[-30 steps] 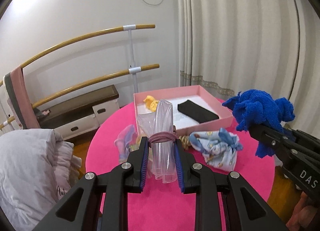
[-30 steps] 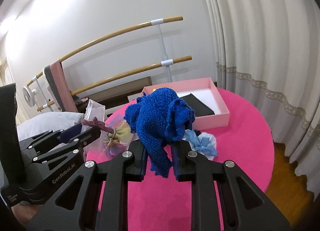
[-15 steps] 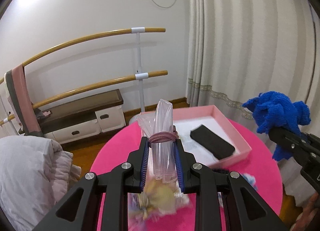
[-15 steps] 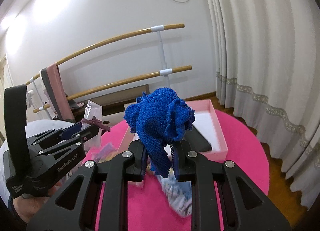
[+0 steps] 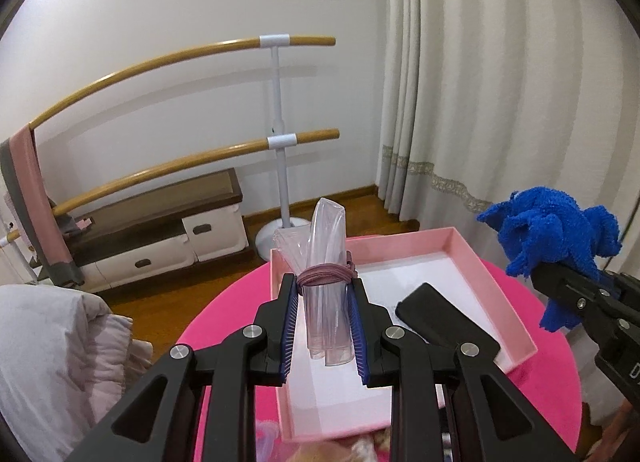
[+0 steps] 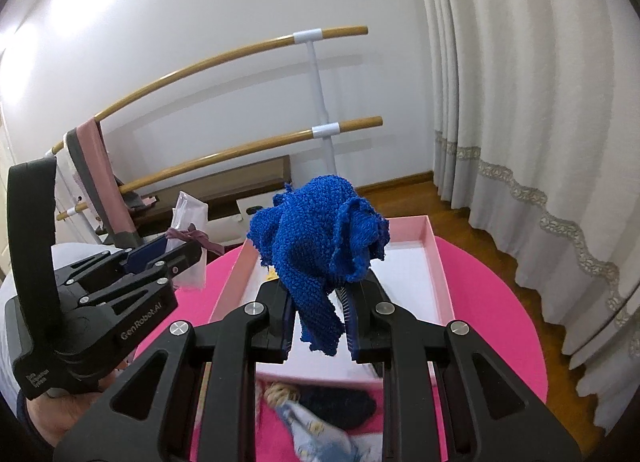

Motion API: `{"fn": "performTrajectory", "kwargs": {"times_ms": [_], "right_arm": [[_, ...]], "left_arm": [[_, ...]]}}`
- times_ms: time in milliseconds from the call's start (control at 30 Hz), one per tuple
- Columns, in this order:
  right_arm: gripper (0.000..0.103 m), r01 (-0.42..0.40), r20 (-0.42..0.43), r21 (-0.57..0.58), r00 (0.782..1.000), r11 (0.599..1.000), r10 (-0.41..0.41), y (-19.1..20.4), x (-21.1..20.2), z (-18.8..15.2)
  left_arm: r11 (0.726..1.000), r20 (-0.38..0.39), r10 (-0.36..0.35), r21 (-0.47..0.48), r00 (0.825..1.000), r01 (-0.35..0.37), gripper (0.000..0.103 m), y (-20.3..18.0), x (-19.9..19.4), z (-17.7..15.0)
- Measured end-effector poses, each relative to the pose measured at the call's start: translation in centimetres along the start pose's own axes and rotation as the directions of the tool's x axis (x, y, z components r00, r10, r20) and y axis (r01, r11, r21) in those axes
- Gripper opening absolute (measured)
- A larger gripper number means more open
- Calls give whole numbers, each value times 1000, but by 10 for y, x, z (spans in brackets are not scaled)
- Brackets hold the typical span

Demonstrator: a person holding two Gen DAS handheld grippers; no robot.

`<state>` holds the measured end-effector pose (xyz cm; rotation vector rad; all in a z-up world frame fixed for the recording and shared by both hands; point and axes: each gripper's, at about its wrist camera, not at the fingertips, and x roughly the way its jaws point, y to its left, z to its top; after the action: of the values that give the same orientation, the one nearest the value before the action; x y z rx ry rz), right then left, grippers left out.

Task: Organize soft objects
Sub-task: 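Carry the plastic bag and blue cloth into the pink box and release both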

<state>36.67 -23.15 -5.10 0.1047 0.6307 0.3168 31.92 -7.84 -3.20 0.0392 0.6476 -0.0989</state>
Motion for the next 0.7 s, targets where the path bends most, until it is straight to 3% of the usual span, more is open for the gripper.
{"fn": "performTrajectory", "kwargs": {"times_ms": [367, 700], "right_arm": [[19, 22, -104, 33, 994, 999, -19, -29, 66, 23], [19, 46, -160, 64, 986, 997, -35, -56, 100, 30]], "left_arm": [[1000, -81, -21, -15, 997, 20, 21, -3, 106, 57], [1000, -111, -31, -8, 993, 30, 21, -15, 166, 79]]}}
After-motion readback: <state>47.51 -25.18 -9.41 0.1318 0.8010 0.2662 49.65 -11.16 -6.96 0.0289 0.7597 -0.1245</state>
